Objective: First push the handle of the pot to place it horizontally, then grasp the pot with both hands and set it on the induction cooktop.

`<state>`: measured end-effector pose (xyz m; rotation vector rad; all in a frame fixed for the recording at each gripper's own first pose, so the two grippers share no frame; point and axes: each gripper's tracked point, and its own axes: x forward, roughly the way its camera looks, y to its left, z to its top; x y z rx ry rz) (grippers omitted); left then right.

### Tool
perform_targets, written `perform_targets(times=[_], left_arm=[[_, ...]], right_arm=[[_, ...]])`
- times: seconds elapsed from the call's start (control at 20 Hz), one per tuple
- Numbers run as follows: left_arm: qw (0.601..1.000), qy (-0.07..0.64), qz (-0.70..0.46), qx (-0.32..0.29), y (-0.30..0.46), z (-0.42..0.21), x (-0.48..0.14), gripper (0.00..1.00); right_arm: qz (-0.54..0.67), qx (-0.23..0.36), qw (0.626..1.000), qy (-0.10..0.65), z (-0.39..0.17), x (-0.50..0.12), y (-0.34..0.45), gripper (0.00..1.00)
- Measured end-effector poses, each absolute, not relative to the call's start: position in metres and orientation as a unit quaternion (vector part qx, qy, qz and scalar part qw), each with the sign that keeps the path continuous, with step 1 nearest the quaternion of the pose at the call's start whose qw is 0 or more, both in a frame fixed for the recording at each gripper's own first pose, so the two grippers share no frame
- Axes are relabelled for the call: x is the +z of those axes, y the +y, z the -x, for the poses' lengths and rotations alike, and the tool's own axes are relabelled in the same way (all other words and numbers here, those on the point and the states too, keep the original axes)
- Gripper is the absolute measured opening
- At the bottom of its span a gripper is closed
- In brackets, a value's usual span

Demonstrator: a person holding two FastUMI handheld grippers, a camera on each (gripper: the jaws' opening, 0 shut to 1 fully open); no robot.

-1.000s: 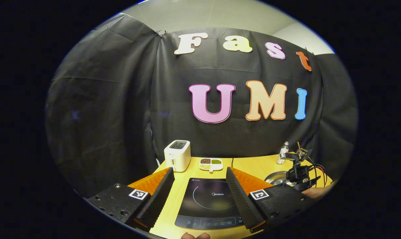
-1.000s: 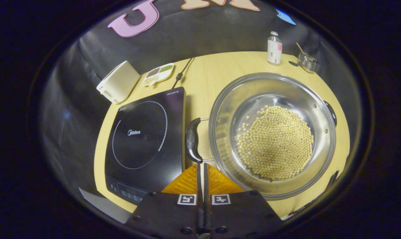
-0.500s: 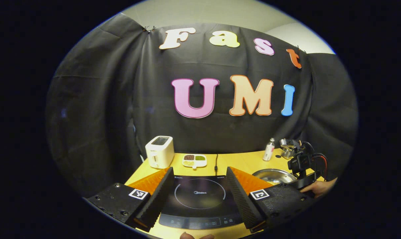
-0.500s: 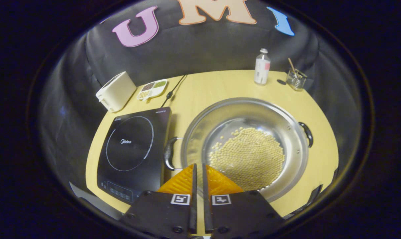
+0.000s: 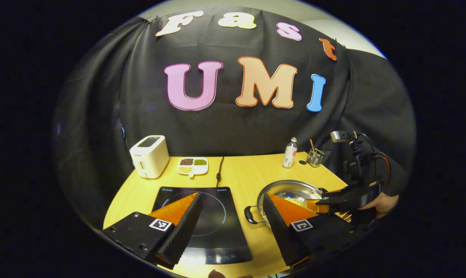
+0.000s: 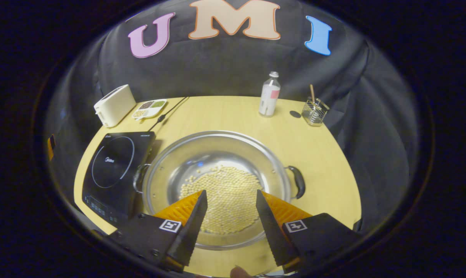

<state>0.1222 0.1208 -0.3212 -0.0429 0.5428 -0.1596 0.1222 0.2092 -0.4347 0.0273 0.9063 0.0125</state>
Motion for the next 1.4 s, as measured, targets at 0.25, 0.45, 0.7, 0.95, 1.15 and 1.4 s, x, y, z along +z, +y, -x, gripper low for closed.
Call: perform_targets(times=[0.25,0.45,0.7,0.95,1.15,1.4], left_arm=[[0.943,0.319,0.039,-0.081,0.083,-0.137,-0.364,0.96],[0.927,0.364,0.051,-0.075,0.064,-0.15,-0.404,1.0],[0.9,0.432,0.03,-0.057,0.058,-0.155,-0.468,0.97],[0.881,0.47,0.033,-0.042,0.047,-0.161,-0.505,0.97],[0.87,0.491,0.021,-0.029,0.05,-0.166,-0.527,0.86],[0.868,0.496,0.026,-0.023,0.052,-0.168,-0.537,0.67]], right_arm=[[-0.013,-0.007,0.896,0.443,-0.141,-0.45,0.158,0.9],[-0.025,-0.007,0.887,0.462,-0.148,-0.473,0.133,0.94],[-0.028,0.005,0.872,0.489,-0.149,-0.506,0.118,0.94],[-0.068,0.021,0.858,0.509,-0.157,-0.523,0.121,0.93],[-0.088,0.031,0.849,0.52,-0.161,-0.536,0.124,0.7],[-0.102,0.036,0.847,0.52,-0.159,-0.527,0.123,0.53]])
